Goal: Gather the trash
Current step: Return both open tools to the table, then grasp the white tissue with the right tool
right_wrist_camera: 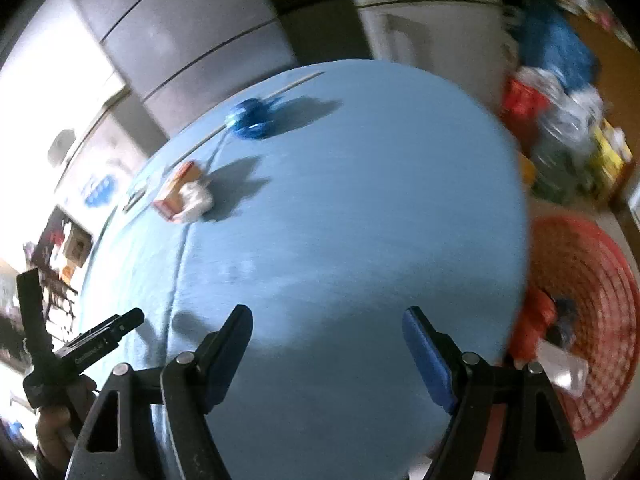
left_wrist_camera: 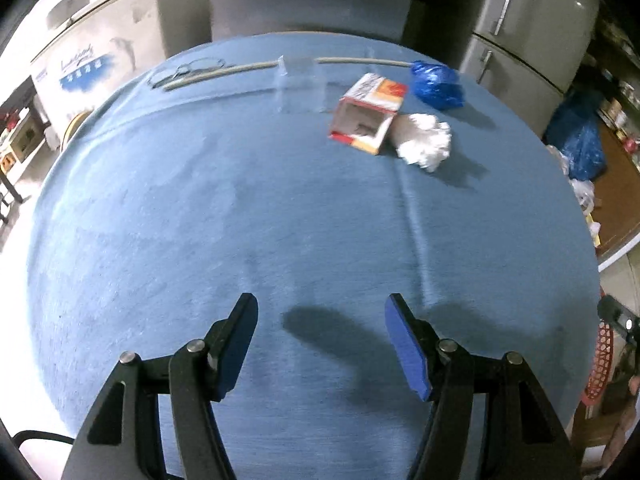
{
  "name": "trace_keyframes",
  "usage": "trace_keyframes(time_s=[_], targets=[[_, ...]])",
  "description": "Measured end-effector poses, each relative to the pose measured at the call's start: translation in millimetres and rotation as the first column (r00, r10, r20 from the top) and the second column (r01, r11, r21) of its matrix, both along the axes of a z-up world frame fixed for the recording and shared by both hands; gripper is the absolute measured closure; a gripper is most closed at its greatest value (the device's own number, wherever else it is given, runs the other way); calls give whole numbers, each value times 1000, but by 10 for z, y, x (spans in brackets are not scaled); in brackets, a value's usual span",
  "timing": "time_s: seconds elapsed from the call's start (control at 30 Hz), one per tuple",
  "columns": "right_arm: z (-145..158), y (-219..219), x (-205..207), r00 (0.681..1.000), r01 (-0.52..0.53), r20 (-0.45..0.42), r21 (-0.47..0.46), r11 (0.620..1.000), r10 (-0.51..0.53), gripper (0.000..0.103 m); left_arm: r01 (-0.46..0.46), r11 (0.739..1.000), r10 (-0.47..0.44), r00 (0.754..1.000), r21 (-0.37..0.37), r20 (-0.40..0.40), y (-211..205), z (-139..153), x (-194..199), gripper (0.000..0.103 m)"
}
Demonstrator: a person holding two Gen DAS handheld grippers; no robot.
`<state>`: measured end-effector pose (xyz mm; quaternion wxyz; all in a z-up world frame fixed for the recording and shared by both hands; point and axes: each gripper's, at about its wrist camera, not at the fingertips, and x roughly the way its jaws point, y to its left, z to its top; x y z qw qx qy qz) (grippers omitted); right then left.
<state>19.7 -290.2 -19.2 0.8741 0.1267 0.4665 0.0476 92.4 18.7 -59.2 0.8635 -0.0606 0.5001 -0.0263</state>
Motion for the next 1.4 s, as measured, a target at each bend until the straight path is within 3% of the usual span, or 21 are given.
trace_keyframes(time_s=[0.3, 0.5, 0.63, 0.93, 0.97, 1.03, 1.17, 1.27, 1.4], targets=[[37, 750, 633, 987, -155, 31, -59, 986, 157, 22, -17, 1000, 17, 1000, 25, 4, 70, -78, -6, 36], [-23, 1123, 1089, 972, -230, 24, -107, 967, 234, 24, 4, 999, -4, 1000, 44, 20, 65, -106, 11, 27], [-108, 1298, 1339, 961, -274, 0, -147, 950, 277, 40, 3, 997, -5, 1000, 71, 28, 76, -120, 11, 24], [-271, 1528, 1705, 943, -332, -26, -174, 927, 332, 40, -16, 995, 13, 1000, 94, 27, 128, -208, 52, 15], [-295, 1549, 1743, 942, -335, -30, -174, 926, 335, 48, -17, 995, 15, 999, 97, 30, 129, -215, 64, 15], [-364, 1602, 1803, 937, -350, -48, -167, 922, 347, 64, -21, 995, 18, 1000, 97, 26, 138, -215, 90, 15], [-362, 1547, 1726, 941, -338, -20, -154, 929, 339, 72, -19, 996, 18, 1000, 85, 10, 165, -204, 144, 15], [-338, 1387, 1578, 952, -305, -2, -134, 943, 307, 74, -15, 999, 15, 1000, 44, 9, 177, -159, 225, 15], [-305, 1129, 1360, 964, -262, 12, -96, 960, 264, 74, 33, 996, -40, 996, 79, 86, 33, 43, 406, 15]])
